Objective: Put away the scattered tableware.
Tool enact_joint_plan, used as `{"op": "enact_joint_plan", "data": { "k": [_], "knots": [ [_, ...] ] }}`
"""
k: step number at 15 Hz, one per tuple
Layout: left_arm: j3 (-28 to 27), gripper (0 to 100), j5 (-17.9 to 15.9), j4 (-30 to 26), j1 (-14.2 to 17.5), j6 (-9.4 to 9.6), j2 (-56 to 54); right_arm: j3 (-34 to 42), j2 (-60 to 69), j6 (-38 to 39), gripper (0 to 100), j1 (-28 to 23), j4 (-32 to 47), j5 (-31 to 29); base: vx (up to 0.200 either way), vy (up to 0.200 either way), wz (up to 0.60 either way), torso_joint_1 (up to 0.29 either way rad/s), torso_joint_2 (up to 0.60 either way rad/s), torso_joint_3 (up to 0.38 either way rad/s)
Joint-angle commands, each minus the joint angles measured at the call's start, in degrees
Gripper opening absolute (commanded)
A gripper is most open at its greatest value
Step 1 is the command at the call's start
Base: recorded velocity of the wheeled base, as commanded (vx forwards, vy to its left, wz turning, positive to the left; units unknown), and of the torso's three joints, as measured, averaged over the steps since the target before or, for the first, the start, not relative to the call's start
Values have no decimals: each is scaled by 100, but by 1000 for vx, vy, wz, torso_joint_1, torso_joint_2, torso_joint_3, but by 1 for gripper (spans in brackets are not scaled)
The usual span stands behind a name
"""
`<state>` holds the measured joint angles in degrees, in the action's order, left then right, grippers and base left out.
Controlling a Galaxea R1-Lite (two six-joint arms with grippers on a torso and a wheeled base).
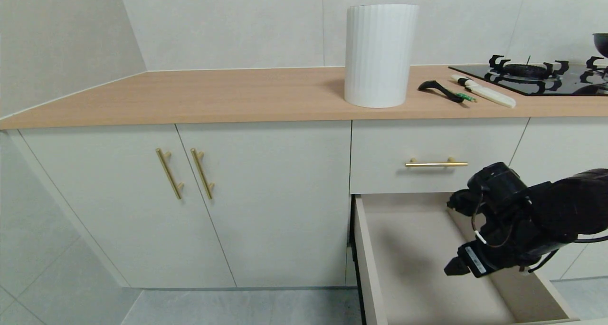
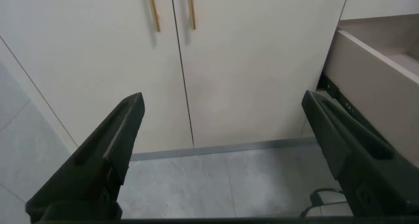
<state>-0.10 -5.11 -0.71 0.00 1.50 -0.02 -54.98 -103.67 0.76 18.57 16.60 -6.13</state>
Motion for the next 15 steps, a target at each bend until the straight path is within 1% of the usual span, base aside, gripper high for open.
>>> {"op": "enact_joint_plan", "data": {
  "k": [1,3,4,5,8,12,15],
  "knots": [
    [1,100,1,0,0,-1,2,-22,57,302,100,-116,-509,-55,0,0,0,0,0,0],
    [1,100,1,0,0,-1,2,-13,189,390,100,-160,-790,-134,0,0,0,0,0,0],
    [1,100,1,0,0,-1,2,-13,189,390,100,-160,-790,-134,0,0,0,0,0,0],
    [1,100,1,0,0,-1,2,101,374,373,100,-178,-913,-178,0,0,0,0,0,0],
    [1,100,10,0,0,-1,2,137,602,338,100,-178,-913,-301,0,0,0,6,-28,-12],
    [1,100,1,0,0,-1,2,137,681,338,100,-178,-913,-301,0,0,0,68,-242,-240],
    [1,100,1,0,0,-1,2,137,681,338,100,-178,-913,-310,0,0,0,170,-536,-295]
  ]
}}
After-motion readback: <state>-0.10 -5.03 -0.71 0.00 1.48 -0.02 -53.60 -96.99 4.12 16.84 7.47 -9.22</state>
